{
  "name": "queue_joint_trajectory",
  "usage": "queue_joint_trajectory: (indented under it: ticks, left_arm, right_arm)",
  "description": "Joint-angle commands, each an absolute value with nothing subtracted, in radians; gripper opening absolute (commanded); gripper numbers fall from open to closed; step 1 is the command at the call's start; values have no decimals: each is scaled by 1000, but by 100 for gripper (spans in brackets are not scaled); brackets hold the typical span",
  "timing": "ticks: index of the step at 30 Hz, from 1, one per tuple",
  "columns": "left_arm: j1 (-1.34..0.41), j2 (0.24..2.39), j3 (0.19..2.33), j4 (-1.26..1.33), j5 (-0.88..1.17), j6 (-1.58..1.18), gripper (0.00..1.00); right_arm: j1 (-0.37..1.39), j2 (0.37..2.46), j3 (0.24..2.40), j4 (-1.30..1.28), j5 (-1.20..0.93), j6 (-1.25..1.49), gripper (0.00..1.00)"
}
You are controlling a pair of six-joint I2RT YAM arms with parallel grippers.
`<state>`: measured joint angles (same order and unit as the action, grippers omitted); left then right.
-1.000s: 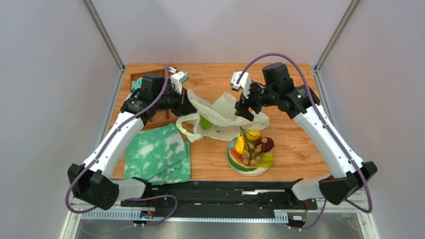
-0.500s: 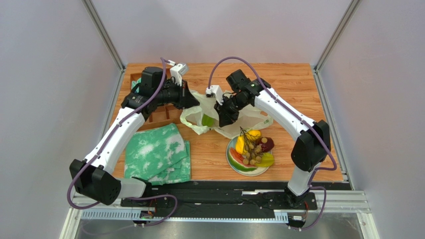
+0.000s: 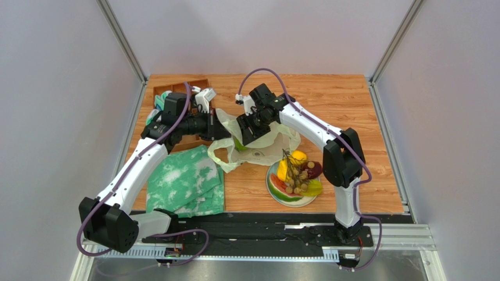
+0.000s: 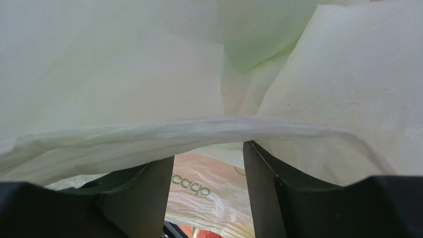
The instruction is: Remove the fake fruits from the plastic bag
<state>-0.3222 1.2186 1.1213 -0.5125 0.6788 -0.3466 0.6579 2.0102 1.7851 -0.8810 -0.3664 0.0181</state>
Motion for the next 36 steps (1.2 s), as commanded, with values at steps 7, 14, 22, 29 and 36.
queue_joint_trajectory:
  ticks: [7,14,22,29,36]
  left_arm:
    - [-249,1284,1124,-348,721,-656,0]
    - [-242,1365,1149,-247,782,-733,0]
    - [-230,1350,1224,-227,900,-732,0]
    - [-230,1246,1164,-425,948,-534,0]
    - [-209,1180,1040,-511,994,-335,0]
  right_arm:
    - [675,1856,1726,-850,-327,66,48]
    - [675,1753,1638,-893,-373,-46,37]
    - [673,1836,1604,-830,-319,-66,14]
    - [666,2008,1824,-802,-247,-75,15]
    - [689,2051,1796,-831,-339,-6,68]
